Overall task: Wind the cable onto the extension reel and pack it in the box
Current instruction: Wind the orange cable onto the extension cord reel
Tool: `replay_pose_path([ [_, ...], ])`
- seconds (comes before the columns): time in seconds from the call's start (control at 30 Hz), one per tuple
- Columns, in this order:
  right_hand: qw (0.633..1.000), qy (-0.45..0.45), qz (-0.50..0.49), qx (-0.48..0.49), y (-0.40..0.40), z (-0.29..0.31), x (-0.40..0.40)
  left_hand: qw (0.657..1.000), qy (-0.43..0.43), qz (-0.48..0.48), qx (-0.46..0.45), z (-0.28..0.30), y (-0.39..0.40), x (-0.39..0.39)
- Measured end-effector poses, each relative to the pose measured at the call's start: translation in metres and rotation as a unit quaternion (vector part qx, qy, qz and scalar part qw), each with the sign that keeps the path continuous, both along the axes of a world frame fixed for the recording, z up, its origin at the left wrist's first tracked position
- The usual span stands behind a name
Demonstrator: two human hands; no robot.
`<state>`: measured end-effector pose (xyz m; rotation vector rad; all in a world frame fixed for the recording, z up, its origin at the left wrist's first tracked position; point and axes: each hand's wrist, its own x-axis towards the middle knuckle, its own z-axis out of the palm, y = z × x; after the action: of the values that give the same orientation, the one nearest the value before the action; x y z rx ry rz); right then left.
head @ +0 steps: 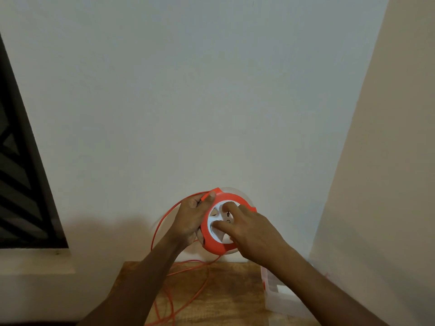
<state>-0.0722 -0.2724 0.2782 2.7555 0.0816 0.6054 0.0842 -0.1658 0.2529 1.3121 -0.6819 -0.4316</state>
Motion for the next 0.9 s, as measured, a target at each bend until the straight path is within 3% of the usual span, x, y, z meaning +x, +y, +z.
replay_pose_path([
  [0.23,0.998,-0.019,0.027,-0.056,0.003,-0.015,0.002,0.999,-0.025,-0.029,0.023,0.004,-0.002,-0.007],
  [0.33,0.993,-0.074,0.004,-0.097,0.001,-0.021,0.006,0.999,-0.021,-0.037,0.026,0.004,-0.002,-0.010],
  [0.53,0.978,-0.205,-0.036,-0.012,-0.001,-0.007,0.020,0.999,-0.017,-0.007,0.034,-0.003,-0.003,-0.014],
  [0.77,0.957,-0.186,-0.168,0.148,-0.009,-0.002,0.019,0.999,0.000,0.025,0.022,-0.004,-0.007,-0.015],
  [0.9,0.963,-0.176,-0.155,0.131,-0.005,-0.005,0.016,0.999,0.012,0.030,0.013,-0.007,-0.006,-0.018],
])
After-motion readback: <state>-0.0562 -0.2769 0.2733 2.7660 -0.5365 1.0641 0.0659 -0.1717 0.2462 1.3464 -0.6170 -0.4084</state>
